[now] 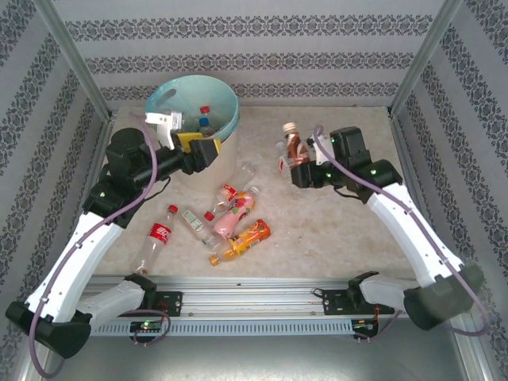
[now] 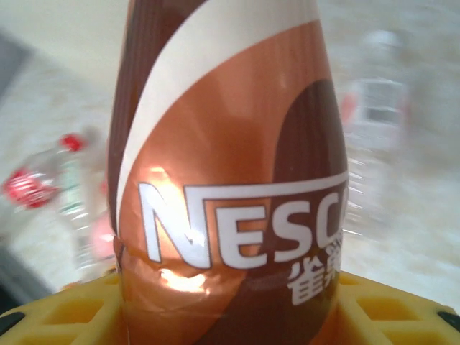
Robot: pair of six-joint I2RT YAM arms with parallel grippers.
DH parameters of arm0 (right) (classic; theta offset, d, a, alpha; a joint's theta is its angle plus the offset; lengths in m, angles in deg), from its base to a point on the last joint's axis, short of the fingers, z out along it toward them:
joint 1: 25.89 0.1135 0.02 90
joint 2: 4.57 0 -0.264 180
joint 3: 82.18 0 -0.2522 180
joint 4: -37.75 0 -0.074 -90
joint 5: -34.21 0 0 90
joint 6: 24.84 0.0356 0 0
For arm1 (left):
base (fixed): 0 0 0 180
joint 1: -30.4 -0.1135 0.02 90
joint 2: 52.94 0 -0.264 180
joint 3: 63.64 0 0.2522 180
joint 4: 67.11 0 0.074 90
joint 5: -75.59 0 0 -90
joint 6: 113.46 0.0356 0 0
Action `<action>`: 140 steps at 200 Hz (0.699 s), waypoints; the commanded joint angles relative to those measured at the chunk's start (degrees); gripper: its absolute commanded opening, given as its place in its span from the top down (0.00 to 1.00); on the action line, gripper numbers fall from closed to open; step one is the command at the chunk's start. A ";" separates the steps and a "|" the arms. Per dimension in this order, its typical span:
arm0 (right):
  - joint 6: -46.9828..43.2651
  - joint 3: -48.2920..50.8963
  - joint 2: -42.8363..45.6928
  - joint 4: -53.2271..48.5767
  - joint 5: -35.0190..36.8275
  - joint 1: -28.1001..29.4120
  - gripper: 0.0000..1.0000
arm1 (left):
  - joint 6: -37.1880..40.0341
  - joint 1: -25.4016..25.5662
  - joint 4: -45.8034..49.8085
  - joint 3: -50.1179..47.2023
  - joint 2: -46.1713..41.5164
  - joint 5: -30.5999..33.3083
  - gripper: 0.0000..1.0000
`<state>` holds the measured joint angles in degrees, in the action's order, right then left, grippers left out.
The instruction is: Put the plastic bottles in the bin
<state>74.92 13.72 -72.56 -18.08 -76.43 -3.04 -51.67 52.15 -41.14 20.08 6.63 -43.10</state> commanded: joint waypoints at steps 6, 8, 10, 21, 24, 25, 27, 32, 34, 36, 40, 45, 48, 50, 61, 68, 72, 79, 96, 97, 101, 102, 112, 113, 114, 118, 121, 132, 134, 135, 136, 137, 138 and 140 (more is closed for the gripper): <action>1.42 1.21 3.44 10.10 -9.20 6.20 0.44 | -6.68 0.57 -11.09 1.76 3.03 -7.61 0.23; 1.45 1.25 3.64 10.54 -9.62 6.65 0.44 | -6.82 0.63 -11.79 1.76 3.15 -8.07 0.23; 1.59 1.26 3.80 11.24 -10.02 7.07 0.44 | -6.98 0.58 -12.00 1.72 3.45 -8.65 0.23; 1.59 1.07 4.25 13.91 -12.38 9.06 0.44 | -7.55 0.59 -14.59 1.38 4.22 -11.47 0.23; 1.58 0.90 4.24 14.31 -12.88 9.45 0.44 | -7.80 0.57 -15.14 1.27 4.37 -12.02 0.23; 1.62 0.82 4.25 14.52 -13.04 9.65 0.44 | -7.86 0.57 -15.30 1.25 4.43 -12.23 0.23; 1.66 0.65 4.15 14.76 -13.31 9.97 0.44 | -7.84 0.57 -15.51 1.20 4.53 -12.61 0.23; 1.79 0.14 3.95 15.12 -13.49 10.69 0.44 | -8.03 0.57 -15.97 1.16 4.78 -13.43 0.23; 1.81 -0.12 3.83 15.27 -13.60 10.93 0.44 | -8.05 0.59 -16.22 1.11 4.81 -13.81 0.23; 1.79 -0.33 3.74 15.26 -13.73 11.10 0.44 | -8.02 0.64 -16.38 1.07 4.84 -14.19 0.23; 1.70 -0.87 3.57 15.28 -13.91 11.51 0.44 | -8.07 0.58 -16.77 1.02 4.94 -14.98 0.24; 1.54 -1.68 3.19 15.02 -13.91 12.00 0.44 | -8.03 0.57 -17.31 0.91 4.94 -15.80 0.24; 1.50 -2.17 3.00 14.88 -13.98 12.26 0.44 | -8.03 0.66 -17.65 0.77 4.86 -16.27 0.24; 1.54 -2.36 2.96 14.77 -13.94 12.38 0.44 | -8.08 0.66 -17.87 0.77 4.83 -16.65 0.24; 1.52 -3.48 2.56 14.85 -13.88 13.05 0.44 | -8.35 0.66 -19.05 0.23 4.47 -18.19 0.24; 1.60 -3.97 2.28 15.19 -14.34 13.38 0.44 | -8.36 0.80 -19.91 -0.26 4.17 -18.99 0.24; 1.65 -4.23 2.17 15.33 -14.79 13.59 0.44 | -8.43 0.75 -20.37 -0.54 3.98 -19.37 0.24; 1.79 -4.75 1.80 15.51 -15.54 13.95 0.44 | -8.61 0.74 -21.11 -1.06 3.61 -19.94 0.24; 1.58 -5.89 1.12 15.83 -16.92 14.92 0.44 | -9.28 0.99 -22.52 -1.85 3.43 -21.01 0.24; 1.58 -5.96 1.06 15.85 -16.95 14.97 0.44 | -9.39 1.00 -22.55 -1.93 3.40 -21.03 0.24; 1.58 -6.14 0.89 15.94 -16.97 15.33 0.44 | -9.55 1.12 -22.86 -2.07 3.40 -21.25 0.24; 1.53 -6.17 0.86 15.99 -17.02 15.44 0.44 | -9.61 1.15 -22.94 -2.09 3.43 -21.29 0.25; 1.42 -6.61 0.67 16.37 -17.31 16.23 0.44 | -9.93 1.33 -23.34 -2.44 3.42 -21.36 0.26; 1.41 -6.63 0.66 16.39 -17.36 16.29 0.44 | -9.89 1.35 -23.36 -2.49 3.43 -21.34 0.26; 1.41 -6.64 0.62 16.44 -17.39 16.36 0.44 | -9.96 1.35 -23.36 -2.47 3.40 -21.33 0.26; 1.50 -6.65 0.52 16.82 -17.46 16.70 0.44 | -9.95 1.45 -23.43 -2.56 3.50 -21.25 0.26; 1.54 -6.71 0.49 16.97 -17.45 16.80 0.44 | -9.95 1.54 -23.41 -2.69 3.45 -21.24 0.27; 1.96 -6.97 0.20 17.36 -17.37 17.28 0.44 | -10.02 1.70 -23.70 -2.83 3.44 -21.23 0.29; 1.98 -7.10 0.11 17.45 -17.40 17.31 0.44 | -10.09 1.71 -23.82 -2.92 3.42 -21.23 0.29; 2.00 -7.09 0.08 17.50 -17.45 17.35 0.44 | -10.06 1.80 -23.86 -2.95 3.43 -21.23 0.30; 2.05 -7.13 0.02 17.52 -17.52 17.42 0.44 | -10.04 1.84 -23.92 -2.97 3.44 -21.23 0.30; 2.04 -7.15 -0.01 17.49 -17.60 17.41 0.44 | -10.08 1.82 -23.95 -3.02 3.40 -21.23 0.30; 2.03 -7.16 -0.03 17.47 -17.64 17.45 0.44 | -10.10 1.81 -24.01 -3.04 3.38 -21.23 0.30; 2.02 -7.24 -0.15 17.52 -17.78 17.55 0.44 | -10.07 1.89 -24.10 -3.08 3.39 -21.28 0.30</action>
<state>76.12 8.60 -71.91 -3.08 -91.75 13.46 -60.61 53.01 -60.27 17.72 10.76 -62.46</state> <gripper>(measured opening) 0.567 0.715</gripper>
